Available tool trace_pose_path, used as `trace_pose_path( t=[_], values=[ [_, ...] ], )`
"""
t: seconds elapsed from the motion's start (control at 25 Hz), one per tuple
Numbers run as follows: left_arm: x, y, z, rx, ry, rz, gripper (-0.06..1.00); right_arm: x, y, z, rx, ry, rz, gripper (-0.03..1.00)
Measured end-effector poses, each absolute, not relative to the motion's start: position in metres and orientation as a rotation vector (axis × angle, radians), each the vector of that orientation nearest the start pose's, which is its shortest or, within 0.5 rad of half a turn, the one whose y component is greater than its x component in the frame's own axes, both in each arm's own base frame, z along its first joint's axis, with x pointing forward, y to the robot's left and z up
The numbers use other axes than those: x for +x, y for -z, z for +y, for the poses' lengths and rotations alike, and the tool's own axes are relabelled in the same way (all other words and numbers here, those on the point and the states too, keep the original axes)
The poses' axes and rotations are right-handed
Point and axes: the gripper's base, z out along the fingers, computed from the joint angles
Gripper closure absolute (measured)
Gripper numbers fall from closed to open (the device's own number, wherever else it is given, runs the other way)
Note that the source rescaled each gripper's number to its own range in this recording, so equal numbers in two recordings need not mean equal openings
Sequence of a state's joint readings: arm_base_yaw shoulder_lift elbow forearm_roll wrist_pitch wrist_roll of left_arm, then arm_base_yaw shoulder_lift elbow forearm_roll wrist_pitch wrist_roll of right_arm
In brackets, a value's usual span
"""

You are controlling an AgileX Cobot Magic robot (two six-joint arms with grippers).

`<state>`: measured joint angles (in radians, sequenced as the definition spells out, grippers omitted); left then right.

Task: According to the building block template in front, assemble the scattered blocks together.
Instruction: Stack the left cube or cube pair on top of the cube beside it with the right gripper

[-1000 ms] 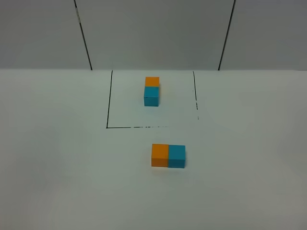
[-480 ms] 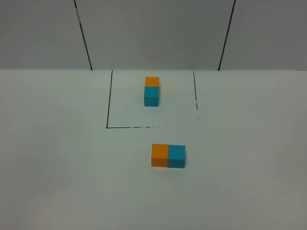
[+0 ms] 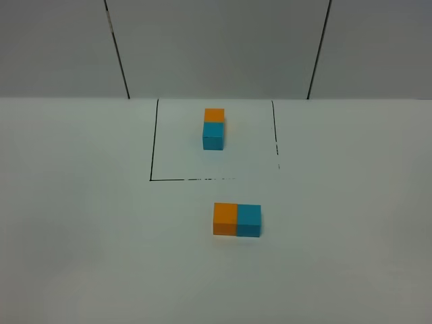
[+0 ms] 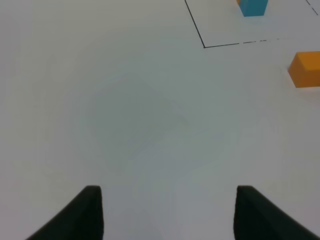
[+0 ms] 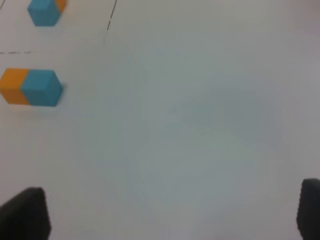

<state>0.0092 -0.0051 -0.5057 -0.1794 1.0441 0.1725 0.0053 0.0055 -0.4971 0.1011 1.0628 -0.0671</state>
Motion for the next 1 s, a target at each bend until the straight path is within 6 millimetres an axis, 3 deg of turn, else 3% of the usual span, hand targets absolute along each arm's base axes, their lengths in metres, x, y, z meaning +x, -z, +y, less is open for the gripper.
trace_pose_path(
  t=[1.0],
  values=[
    [-0.0063, -0.2812, -0.0141, 0.171, 0.098, 1.998, 0.71, -0.0059, -0.2765, 0.0067, -0.050, -0.080, 2.040, -0.03]
  ],
)
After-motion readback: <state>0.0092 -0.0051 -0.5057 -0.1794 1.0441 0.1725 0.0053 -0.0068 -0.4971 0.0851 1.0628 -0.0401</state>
